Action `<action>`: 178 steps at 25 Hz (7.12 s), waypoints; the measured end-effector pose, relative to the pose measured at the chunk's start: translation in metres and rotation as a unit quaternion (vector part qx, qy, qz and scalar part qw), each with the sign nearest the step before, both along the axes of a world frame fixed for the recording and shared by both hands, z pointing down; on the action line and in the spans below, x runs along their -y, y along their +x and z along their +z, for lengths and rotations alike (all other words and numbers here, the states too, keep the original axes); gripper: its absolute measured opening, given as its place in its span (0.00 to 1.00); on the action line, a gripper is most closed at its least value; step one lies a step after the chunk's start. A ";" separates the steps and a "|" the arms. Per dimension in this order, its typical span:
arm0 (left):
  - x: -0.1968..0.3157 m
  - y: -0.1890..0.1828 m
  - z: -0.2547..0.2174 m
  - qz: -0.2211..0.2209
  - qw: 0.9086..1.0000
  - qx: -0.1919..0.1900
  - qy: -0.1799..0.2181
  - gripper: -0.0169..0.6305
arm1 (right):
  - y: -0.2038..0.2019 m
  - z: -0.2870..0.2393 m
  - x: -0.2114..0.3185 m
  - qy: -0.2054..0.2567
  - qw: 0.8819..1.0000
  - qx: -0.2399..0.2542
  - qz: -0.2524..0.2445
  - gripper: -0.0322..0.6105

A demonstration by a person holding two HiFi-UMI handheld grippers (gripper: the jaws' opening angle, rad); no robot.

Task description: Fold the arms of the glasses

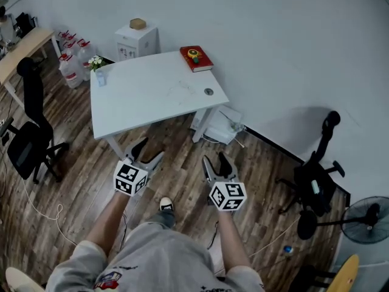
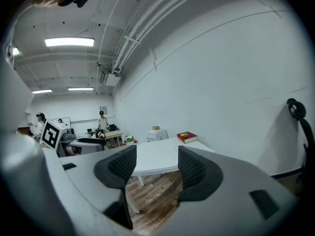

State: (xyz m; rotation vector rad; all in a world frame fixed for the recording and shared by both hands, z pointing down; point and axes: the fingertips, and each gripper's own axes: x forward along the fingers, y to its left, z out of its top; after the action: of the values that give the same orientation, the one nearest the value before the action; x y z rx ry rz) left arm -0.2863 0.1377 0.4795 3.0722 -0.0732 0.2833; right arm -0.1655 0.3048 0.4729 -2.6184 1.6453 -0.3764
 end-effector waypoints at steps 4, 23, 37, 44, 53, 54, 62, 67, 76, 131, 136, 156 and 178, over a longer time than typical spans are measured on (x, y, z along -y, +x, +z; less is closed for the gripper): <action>0.033 0.047 -0.006 -0.007 1.000 -0.001 0.000 0.48 | 0.049 -0.006 0.042 -0.008 1.000 0.002 -0.020 0.41; 0.154 0.129 0.019 -0.068 0.997 0.038 0.002 0.47 | 0.172 0.011 0.193 -0.018 0.996 0.015 -0.089 0.37; 0.252 0.235 0.039 -0.170 0.985 0.042 -0.006 0.46 | 0.311 0.041 0.334 -0.038 0.979 0.022 -0.198 0.35; 0.298 0.291 0.040 -0.217 0.974 0.055 -0.014 0.46 | 0.378 0.046 0.405 -0.054 0.965 0.028 -0.254 0.34; 0.345 0.349 0.056 -0.269 0.961 0.061 -0.030 0.46 | 0.439 0.077 0.467 -0.079 0.947 0.047 -0.308 0.34; 0.348 0.353 0.059 -0.274 0.959 0.061 -0.032 0.46 | 0.442 0.081 0.472 -0.084 0.944 0.048 -0.316 0.34; 0.374 0.372 0.076 -0.287 0.955 0.069 -0.040 0.46 | 0.449 0.122 0.504 -0.130 0.925 0.070 -0.351 0.32; 0.393 0.368 0.089 -0.292 0.952 0.074 -0.053 0.46 | 0.446 0.159 0.515 -0.170 0.914 0.079 -0.359 0.32; 0.404 0.362 0.115 -0.297 0.948 0.089 -0.076 0.46 | 0.445 0.249 0.498 -0.296 0.866 0.133 -0.380 0.28; 0.390 0.334 0.150 -0.326 0.932 0.085 -0.135 0.46 | 0.442 0.259 0.521 -0.383 0.788 0.286 -0.388 0.08; 0.386 0.344 0.149 -0.316 0.935 0.079 -0.139 0.46 | 0.446 0.233 0.521 -0.384 0.787 0.263 -0.404 0.08; 0.343 0.430 0.158 -0.022 0.951 0.106 -0.290 0.37 | 0.417 0.204 0.481 -0.403 0.752 0.216 -0.475 0.08; 0.269 0.486 0.178 0.104 0.934 0.204 -0.273 0.09 | 0.425 0.196 0.460 -0.400 0.758 0.202 -0.474 0.08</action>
State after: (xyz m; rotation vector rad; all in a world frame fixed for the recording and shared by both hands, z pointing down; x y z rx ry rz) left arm 0.1994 -0.1315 0.6575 2.4245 0.2705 0.7975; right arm 0.2591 -0.1554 0.6691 -1.4186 2.8799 -1.8439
